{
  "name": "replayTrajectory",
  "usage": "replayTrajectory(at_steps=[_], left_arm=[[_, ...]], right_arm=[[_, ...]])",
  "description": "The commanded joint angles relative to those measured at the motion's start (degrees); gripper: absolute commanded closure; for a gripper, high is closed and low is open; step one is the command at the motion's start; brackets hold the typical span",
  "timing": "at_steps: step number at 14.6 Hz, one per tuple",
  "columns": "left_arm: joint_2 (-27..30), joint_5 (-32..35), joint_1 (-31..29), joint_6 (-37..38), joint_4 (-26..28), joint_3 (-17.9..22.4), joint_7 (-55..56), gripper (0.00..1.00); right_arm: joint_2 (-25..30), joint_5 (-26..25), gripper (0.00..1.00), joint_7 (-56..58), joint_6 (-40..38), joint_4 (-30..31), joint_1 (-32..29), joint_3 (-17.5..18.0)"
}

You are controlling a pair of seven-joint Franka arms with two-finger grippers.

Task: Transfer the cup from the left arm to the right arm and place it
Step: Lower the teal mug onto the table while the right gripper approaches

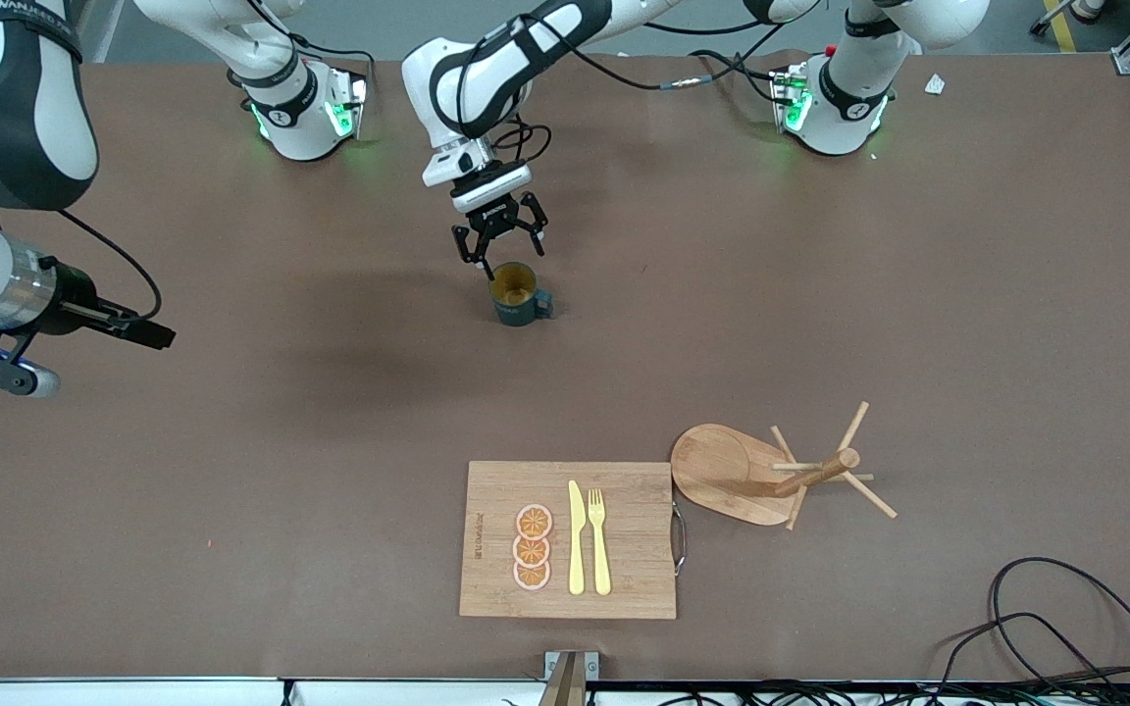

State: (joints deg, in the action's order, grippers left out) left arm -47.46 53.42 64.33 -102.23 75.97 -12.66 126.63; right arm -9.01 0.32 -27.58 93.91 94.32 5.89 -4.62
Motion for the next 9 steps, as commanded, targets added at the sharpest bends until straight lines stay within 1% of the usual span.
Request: replayTrajectory(at_steps=[1,4,8,9], left_arm=[[6.22,-5.86,-3.77,-0.25,0.85,-0.26,-7.59,0.0],[11.67,-11.57,-9.03,-2.62,1.11,-0.17,-18.83,0.0],[16.07,-17.46,-16.68,-3.93,1.11,-0.17,-34.82,0.0],[17.04,-19.3,-18.7,-4.29,1.03,-0.17,-38.96,0.0]], right_arm=[[-0.04,0.47,0.0,-8.26,0.57,0.34,2.72,-0.22],[0.05,0.47,0.0,-17.91,1.36,1.74,5.26,-0.22],[0.31,0.56,0.0,-35.3,4.43,5.78,11.23,-0.13],[0.4,1.6,0.0,-40.4,5.74,6.92,12.64,-0.13]])
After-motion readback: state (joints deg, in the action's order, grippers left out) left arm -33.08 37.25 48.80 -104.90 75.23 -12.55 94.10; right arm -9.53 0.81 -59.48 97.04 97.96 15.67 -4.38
